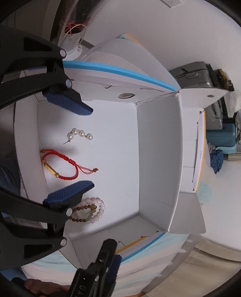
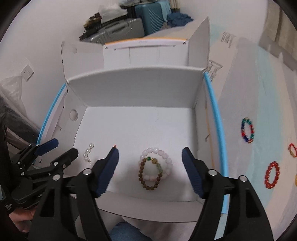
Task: Organize jewelry
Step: 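Open both tools to drop the bracelets into the box, then move both tools back over the remaining bracelets on the bed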
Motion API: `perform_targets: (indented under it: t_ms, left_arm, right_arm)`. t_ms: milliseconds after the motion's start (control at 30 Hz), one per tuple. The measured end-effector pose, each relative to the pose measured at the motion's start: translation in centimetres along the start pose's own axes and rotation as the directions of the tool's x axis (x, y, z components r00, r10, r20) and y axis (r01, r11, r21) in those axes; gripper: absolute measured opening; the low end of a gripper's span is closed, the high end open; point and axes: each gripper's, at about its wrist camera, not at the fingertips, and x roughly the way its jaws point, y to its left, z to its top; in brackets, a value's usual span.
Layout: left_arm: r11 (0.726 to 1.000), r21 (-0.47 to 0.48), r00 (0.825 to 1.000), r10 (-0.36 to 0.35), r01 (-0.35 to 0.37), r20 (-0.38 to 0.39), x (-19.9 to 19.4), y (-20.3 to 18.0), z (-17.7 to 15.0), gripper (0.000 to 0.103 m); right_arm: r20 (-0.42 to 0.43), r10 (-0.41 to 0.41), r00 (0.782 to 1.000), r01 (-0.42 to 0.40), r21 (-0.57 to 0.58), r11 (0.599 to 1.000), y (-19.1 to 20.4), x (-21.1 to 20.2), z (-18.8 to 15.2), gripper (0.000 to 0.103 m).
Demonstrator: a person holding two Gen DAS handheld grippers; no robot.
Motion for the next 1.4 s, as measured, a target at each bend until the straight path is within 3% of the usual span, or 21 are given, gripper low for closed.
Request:
perform_targets:
  t_ms: [333, 933, 1400]
  left_arm:
    - [0.999, 0.032, 0.998, -0.024, 0.022, 0.052, -2.3, -2.6, 0.1, 0.095]
    - [0.994, 0.102, 0.996, -0.058, 0.05, 0.075, -4.6, -8.6, -0.3, 0.097]
    - [0.98, 0.177, 0.99, -0.112, 0.096, 0.087, -5.6, -14.7, -0.4, 0.097]
  right_arm:
    - [0.081, -0.041, 0.996, 0.039, 0.019, 0.999, -1.9, -3.6, -0.7, 0.088]
    - [0.163, -0.094, 0.982, 0.078, 0.1, 0.992, -7.7, -9.1, -3.2, 0.095]
    - [0.184, -0.202, 0.962, 0.162, 0.212, 0.964, -14.5, -13.1, -6.0, 0.095]
